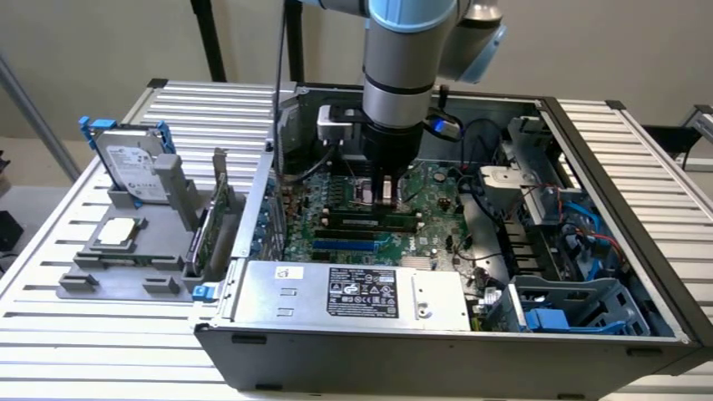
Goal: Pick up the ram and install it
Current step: 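Insert the ram into the slot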
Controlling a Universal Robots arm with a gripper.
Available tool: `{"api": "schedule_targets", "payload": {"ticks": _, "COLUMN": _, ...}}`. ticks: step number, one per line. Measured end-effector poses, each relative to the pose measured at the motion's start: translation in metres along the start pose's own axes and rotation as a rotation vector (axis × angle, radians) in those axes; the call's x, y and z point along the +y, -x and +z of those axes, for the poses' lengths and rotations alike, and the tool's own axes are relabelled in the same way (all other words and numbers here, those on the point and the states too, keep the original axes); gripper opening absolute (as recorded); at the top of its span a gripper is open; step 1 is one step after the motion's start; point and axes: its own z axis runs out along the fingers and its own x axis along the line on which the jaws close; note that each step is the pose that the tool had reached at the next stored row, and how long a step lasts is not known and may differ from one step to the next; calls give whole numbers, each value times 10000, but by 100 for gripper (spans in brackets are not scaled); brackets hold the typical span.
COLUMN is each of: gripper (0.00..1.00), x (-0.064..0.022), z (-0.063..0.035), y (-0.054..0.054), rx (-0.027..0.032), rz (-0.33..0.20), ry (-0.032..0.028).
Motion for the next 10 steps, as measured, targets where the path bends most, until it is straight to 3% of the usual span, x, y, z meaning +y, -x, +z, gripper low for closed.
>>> {"api": "schedule_targets", "payload": {"ticks": 3, "gripper": 21, "x": 0, "z": -84, "y": -2, "rx": -7, "rz": -1, "ry": 0}}
{"api": "schedule_targets", "payload": {"ticks": 5, "gripper": 19, "x": 0, "z": -93, "y": -3, "rx": -17, "rz": -2, "ry": -1}}
{"api": "schedule_targets", "payload": {"ticks": 6, "gripper": 13, "x": 0, "z": -93, "y": -2, "rx": -18, "rz": -1, "ry": -1}}
{"api": "schedule_targets", "payload": {"ticks": 10, "gripper": 11, "x": 1, "z": -95, "y": -3, "rx": -15, "rz": -1, "ry": 0}}
